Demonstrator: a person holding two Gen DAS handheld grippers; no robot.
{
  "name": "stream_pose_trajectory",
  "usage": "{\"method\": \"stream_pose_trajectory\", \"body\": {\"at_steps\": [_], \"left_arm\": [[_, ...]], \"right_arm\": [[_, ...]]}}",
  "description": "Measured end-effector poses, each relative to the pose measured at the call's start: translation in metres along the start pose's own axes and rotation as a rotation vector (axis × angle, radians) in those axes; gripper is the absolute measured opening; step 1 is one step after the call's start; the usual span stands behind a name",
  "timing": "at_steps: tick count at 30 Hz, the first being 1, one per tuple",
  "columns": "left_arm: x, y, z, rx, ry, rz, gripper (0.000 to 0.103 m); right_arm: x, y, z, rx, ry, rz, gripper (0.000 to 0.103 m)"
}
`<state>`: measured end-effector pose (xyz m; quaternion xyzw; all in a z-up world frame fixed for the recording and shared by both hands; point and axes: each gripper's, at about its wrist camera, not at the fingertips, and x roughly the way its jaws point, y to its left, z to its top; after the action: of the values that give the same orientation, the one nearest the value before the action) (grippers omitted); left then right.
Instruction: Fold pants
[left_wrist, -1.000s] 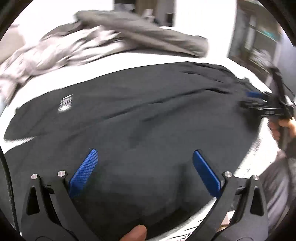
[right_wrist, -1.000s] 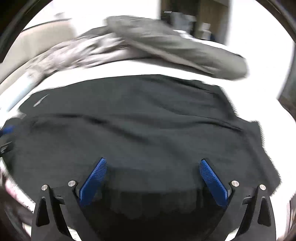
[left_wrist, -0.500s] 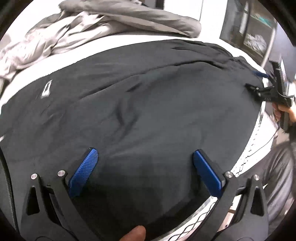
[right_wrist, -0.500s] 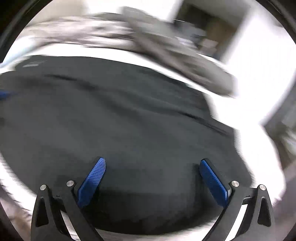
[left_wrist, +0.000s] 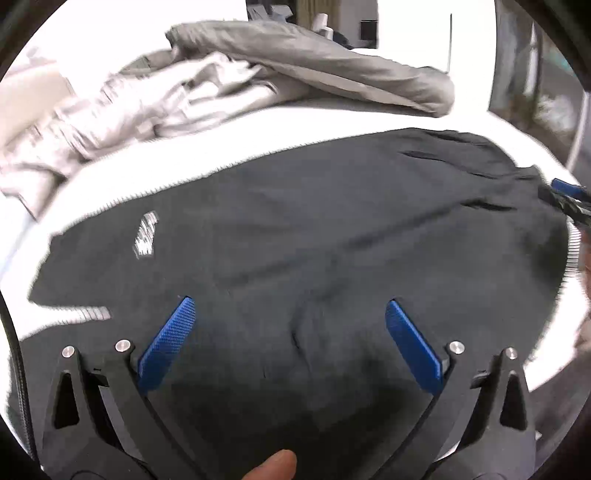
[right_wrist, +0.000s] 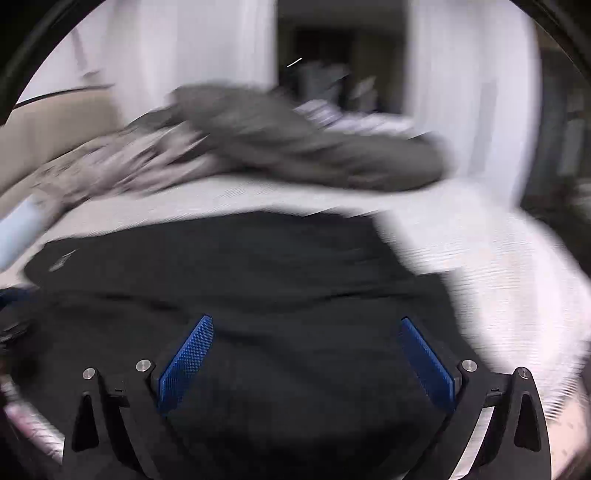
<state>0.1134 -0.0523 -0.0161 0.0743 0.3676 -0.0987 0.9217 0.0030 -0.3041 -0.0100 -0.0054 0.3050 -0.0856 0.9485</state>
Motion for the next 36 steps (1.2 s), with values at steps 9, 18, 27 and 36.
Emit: {"method": "stream_pose_trajectory", "body": {"at_steps": [9, 18, 27, 36], "left_arm": [[0.063, -0.051, 0.020, 0.061, 0.190, -0.075, 0.103], [0.039, 0.054, -0.016, -0.155, 0.168, -0.019, 0.103], [-0.003, 0.006, -0.012, -0.081, 0.050, -0.116, 0.102], [0.010, 0.026, -0.045, -0.048, 0.143, -0.064, 0.103]], "right_arm": [[0.085, 0.126, -0.008, -0.295, 0.253, 0.149, 0.102], [0.060, -0.074, -0.031, 0.080, 0.225, -0.098, 0.100], [0.022, 0.017, -0.030, -0.111, 0.113, 0.035, 0.101], [0.042, 0.037, -0.050, -0.244, 0.190, -0.004, 0.101]]}}
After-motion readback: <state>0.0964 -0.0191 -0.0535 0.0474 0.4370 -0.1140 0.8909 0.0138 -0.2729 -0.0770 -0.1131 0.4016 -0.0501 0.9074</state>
